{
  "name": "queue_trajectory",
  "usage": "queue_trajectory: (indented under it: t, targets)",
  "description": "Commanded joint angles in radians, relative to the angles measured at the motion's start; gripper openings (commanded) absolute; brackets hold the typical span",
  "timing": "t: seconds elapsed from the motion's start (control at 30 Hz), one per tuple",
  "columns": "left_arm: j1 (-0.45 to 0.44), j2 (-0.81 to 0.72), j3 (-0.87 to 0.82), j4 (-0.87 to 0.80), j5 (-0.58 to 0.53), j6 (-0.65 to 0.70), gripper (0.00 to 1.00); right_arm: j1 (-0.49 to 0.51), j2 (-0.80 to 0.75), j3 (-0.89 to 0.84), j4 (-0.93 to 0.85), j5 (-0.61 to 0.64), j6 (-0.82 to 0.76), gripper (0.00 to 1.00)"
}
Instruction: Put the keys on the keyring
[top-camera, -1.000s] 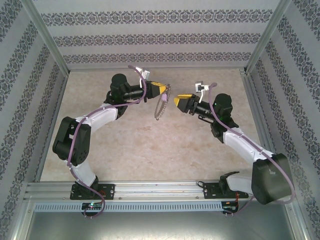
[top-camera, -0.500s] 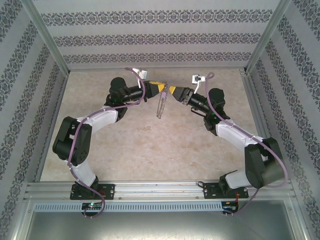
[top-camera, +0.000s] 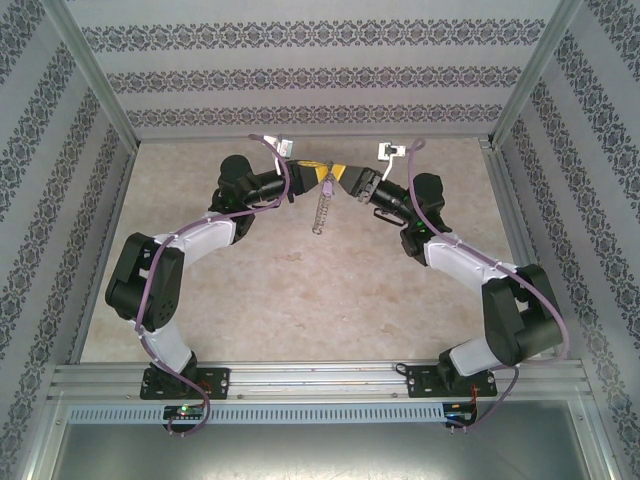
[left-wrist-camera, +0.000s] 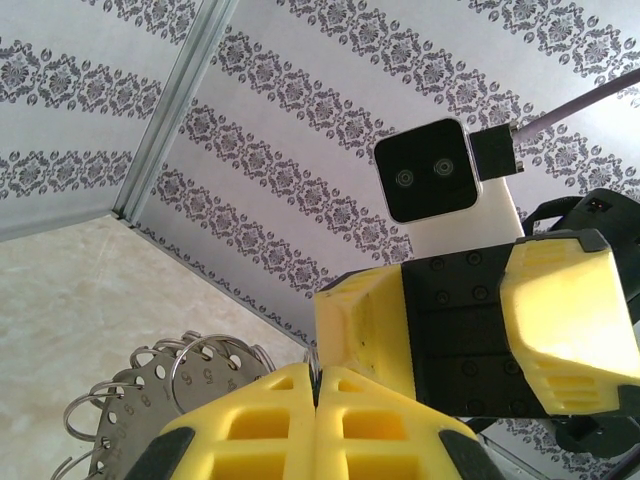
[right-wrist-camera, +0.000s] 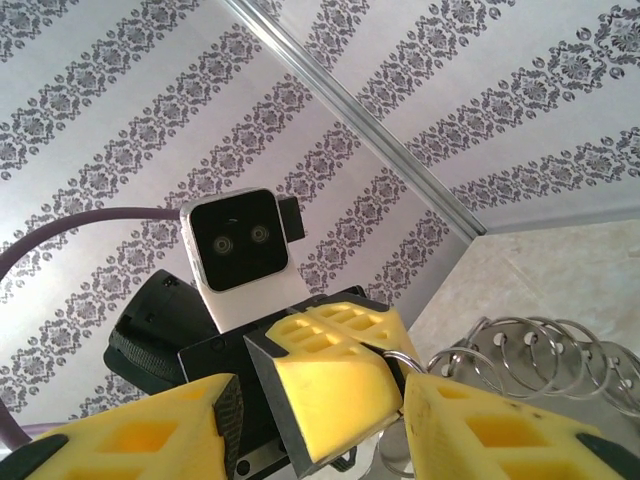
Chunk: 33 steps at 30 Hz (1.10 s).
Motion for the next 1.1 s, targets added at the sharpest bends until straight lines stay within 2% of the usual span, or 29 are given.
queue_trajectory:
  t: [0.0,0.47,0.6,0.8,0.93,1.07]
  targets:
    - [-0.011,0.004,0.020,0.080,0.008,-0.015,0.00,0.011,0.022,0.030,0.051,0.010,0.003,0.48]
    - [-0.010,0.003,0.020,0.073,0.006,-0.009,0.00,0.024,0.067,0.047,0.089,-0.014,0.024,0.44]
    - [-0.010,0.003,0.020,0.073,0.007,-0.010,0.00,0.028,0.072,0.045,0.098,-0.018,0.026,0.40]
    - [-0.011,-0.001,0.020,0.073,0.004,-0.008,0.00,0.031,0.078,0.042,0.110,-0.026,0.030,0.28]
    - [-0.011,-0.001,0.018,0.073,0.004,-0.009,0.00,0.033,0.084,0.045,0.116,-0.026,0.036,0.26]
    - [-0.011,-0.001,0.016,0.073,0.004,-0.008,0.00,0.032,0.098,0.051,0.126,-0.026,0.041,0.19]
